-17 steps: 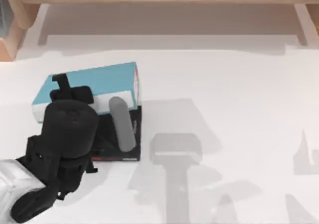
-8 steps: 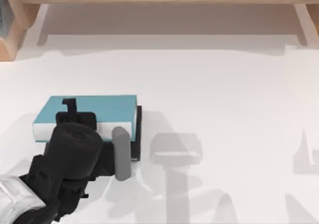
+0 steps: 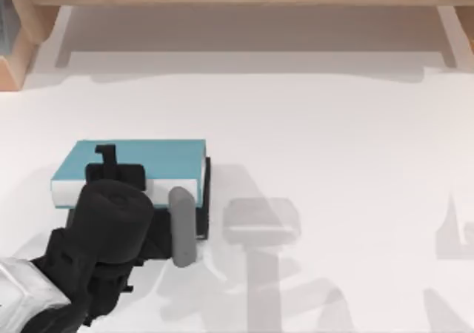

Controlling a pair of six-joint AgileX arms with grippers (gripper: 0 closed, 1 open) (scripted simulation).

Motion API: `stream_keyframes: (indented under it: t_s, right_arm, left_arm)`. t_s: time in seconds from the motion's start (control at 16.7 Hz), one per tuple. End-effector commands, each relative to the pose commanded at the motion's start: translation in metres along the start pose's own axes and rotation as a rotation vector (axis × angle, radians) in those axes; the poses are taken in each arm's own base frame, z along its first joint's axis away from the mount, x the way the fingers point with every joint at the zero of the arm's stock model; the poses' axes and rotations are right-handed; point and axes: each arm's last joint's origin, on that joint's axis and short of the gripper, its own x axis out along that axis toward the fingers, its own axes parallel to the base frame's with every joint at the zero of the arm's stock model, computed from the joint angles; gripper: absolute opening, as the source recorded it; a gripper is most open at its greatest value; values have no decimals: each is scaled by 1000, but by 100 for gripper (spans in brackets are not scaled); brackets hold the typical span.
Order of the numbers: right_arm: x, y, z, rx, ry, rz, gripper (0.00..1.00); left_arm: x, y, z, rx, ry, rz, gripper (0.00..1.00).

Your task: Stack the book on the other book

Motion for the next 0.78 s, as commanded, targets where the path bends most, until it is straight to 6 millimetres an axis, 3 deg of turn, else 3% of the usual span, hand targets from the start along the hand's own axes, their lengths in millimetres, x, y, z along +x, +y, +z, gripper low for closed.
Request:
stream_keyframes:
  t_s: [0.72,0.78]
  right_arm:
    - [0,0,0,0,0,0,100]
    - [0,0,0,0,0,0,100]
  left_arm:
    - [0,0,0,0,0,0,98]
    - [0,0,0,0,0,0,100]
